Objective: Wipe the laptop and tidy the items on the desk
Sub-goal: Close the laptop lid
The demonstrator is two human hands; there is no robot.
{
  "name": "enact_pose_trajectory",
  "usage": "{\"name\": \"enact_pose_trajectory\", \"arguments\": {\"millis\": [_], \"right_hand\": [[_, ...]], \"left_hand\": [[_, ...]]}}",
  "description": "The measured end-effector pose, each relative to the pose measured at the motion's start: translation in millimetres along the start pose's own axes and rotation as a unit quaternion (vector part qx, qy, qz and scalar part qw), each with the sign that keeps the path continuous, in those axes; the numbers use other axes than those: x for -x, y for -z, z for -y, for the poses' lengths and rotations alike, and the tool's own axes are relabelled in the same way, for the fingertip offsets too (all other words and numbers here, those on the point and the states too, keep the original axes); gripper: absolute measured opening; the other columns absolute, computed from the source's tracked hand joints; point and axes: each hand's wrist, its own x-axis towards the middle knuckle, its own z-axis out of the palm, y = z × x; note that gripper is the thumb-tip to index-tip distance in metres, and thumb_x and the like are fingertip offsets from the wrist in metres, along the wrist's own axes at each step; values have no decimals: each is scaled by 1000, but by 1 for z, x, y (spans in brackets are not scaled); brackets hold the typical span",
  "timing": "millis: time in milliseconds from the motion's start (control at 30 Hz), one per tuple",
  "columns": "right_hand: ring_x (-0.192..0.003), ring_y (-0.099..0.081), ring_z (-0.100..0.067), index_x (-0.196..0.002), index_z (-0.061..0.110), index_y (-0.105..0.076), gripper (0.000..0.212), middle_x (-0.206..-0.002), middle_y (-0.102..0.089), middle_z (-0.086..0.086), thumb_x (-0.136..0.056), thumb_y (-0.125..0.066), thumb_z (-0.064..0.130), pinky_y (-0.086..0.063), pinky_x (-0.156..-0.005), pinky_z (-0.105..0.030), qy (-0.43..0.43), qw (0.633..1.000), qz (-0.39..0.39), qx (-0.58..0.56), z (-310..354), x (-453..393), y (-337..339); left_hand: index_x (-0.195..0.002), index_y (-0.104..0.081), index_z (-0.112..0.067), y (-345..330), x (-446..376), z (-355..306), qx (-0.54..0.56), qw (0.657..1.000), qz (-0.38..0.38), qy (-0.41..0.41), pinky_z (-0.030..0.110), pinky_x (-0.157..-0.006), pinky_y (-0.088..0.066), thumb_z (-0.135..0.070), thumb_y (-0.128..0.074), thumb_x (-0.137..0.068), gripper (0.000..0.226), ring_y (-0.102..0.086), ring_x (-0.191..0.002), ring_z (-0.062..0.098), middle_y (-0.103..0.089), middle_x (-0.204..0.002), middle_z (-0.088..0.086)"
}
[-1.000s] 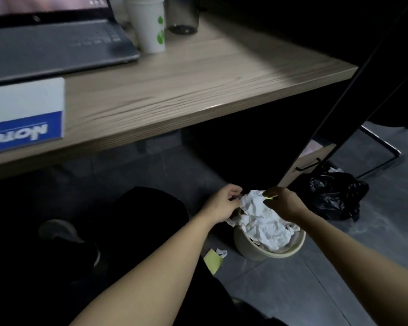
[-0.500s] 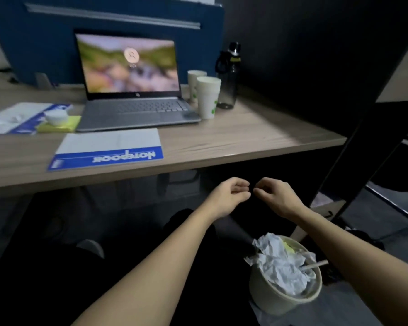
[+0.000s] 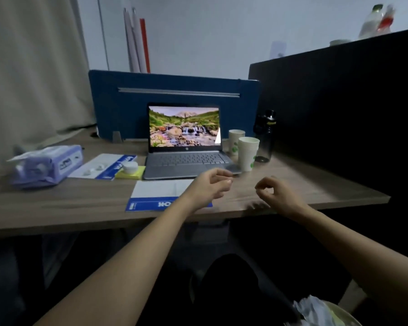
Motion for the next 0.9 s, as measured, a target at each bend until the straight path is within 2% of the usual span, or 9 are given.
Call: {"name": "enact_pose_trajectory", "arguments": {"millis": [100,200,400,500,600,733,800,900], "right_hand": [[-100,-60,-24,-101,17,-70,16,-104,-65,-5,-85,-66,19,-47,-89,-37,-14,999,22,26,8,-24,-25],[-112,-54,-18,-110,27,-65,24,-120,-60,1,-87,-65,30,-46,-95,-36,-22,996,50,68,16,-44,-49],[-117,-50,-19,-116,32,-61,26,-125,-56,2,-90,-60,35,-46,-98,-40,16,994,76,82,29,-100,-81],[-120,-47,-20,-118,32,-60,28,-130,-56,3,-90,-59,39,-46,-97,-43,39,993,67,92,33,-132,-93],[-124,-45,-20,-119,34,-59,31,-133,-55,4,-90,-57,43,-43,-100,-44,57,991,75,95,38,-165,-104],[-123,-46,-22,-120,33,-60,33,-133,-55,2,-88,-60,43,-43,-99,-43,69,990,65,106,47,-212,-113],[-123,-45,-24,-120,31,-59,33,-133,-54,0,-89,-59,43,-45,-97,-45,78,989,65,109,46,-240,-120],[-121,-47,-27,-120,26,-59,34,-132,-55,-4,-90,-57,42,-46,-95,-47,97,986,63,118,52,-262,-117]], "left_hand": [[-111,-64,-23,45,1,9,-53,997,-47,2,32,-89,-55,-22,-62,-95,16,-65,-109,16,-69,-117,-2],[-111,-63,-28,86,1,23,-105,990,-88,14,36,-93,-54,-23,-62,-94,18,-62,-111,11,-67,-118,-7],[-107,-63,-31,153,-22,39,-152,974,-166,7,32,-96,-50,-21,-63,-94,17,-60,-110,6,-66,-114,-13],[-106,-60,-35,176,-39,46,-175,970,-171,8,29,-96,-48,-22,-64,-93,19,-58,-112,4,-63,-114,-17],[-110,-60,-37,195,-57,56,-194,965,-174,15,35,-103,-45,-25,-65,-92,22,-56,-120,10,-62,-124,-13],[-106,-59,-44,218,-80,68,-205,962,-176,34,39,-106,-44,-29,-66,-91,22,-52,-124,9,-60,-127,-16],[-105,-57,-47,233,-97,78,-232,957,-171,38,36,-105,-43,-31,-66,-91,22,-50,-125,7,-58,-125,-20],[-107,-55,-49,244,-100,85,-248,952,-176,42,26,-94,-42,-34,-64,-92,23,-48,-126,5,-55,-127,-22]]}}
